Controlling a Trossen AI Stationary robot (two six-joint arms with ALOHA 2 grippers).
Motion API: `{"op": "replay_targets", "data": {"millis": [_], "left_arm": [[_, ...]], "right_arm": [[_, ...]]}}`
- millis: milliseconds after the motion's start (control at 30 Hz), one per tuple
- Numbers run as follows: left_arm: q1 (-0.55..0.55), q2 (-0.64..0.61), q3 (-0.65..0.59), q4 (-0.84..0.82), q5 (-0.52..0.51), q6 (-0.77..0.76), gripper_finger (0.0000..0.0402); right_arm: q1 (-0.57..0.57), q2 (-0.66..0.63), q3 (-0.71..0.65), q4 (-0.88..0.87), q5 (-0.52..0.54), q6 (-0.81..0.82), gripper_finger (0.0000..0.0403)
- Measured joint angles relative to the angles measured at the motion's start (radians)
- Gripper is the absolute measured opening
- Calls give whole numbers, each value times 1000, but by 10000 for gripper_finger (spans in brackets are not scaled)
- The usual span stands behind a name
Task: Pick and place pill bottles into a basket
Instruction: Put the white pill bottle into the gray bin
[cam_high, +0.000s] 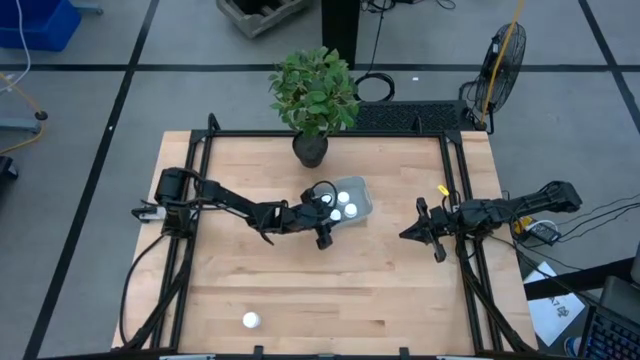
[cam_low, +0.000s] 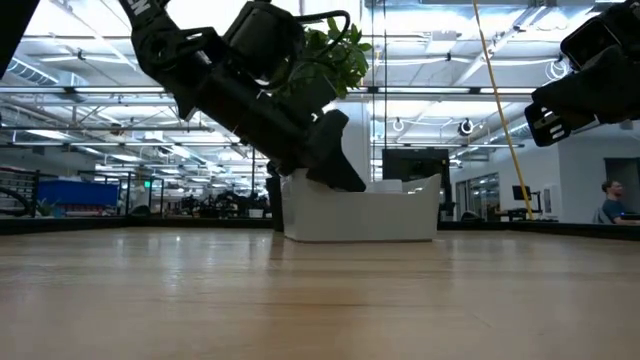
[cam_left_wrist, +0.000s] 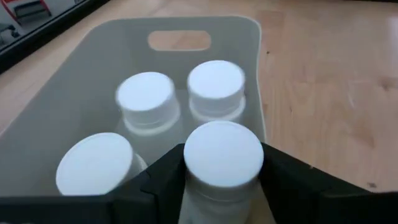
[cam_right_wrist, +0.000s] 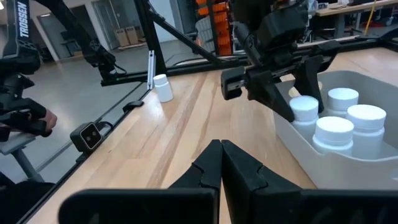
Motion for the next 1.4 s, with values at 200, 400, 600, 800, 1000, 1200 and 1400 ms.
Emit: {"op": "replay_targets", "data": {"millis": [200, 400, 600, 800, 1000, 1200, 1400], "left_arm": [[0, -2, 0, 3, 12, -7, 240], [0, -2, 0, 14, 13, -5, 244], [0, -15, 0, 25, 14, 24, 245], [-8, -132, 1, -88, 49, 28, 246], [-120, -377, 1, -425, 137, 33, 246], [-372, -567, 1, -658, 23, -83, 246], [-701, -602, 1, -759, -209, -330, 246]], "right_arm": [[0, 0, 0, 0, 0, 0, 0], [0, 0, 0, 0, 0, 0, 0], [0, 0, 0, 0, 0, 0, 0], [0, 2, 0, 0, -1, 2, 0], [0, 17, 0, 3, -3, 4, 0], [0, 26, 0, 4, -3, 28, 0], [0, 28, 0, 5, -3, 34, 0]]}}
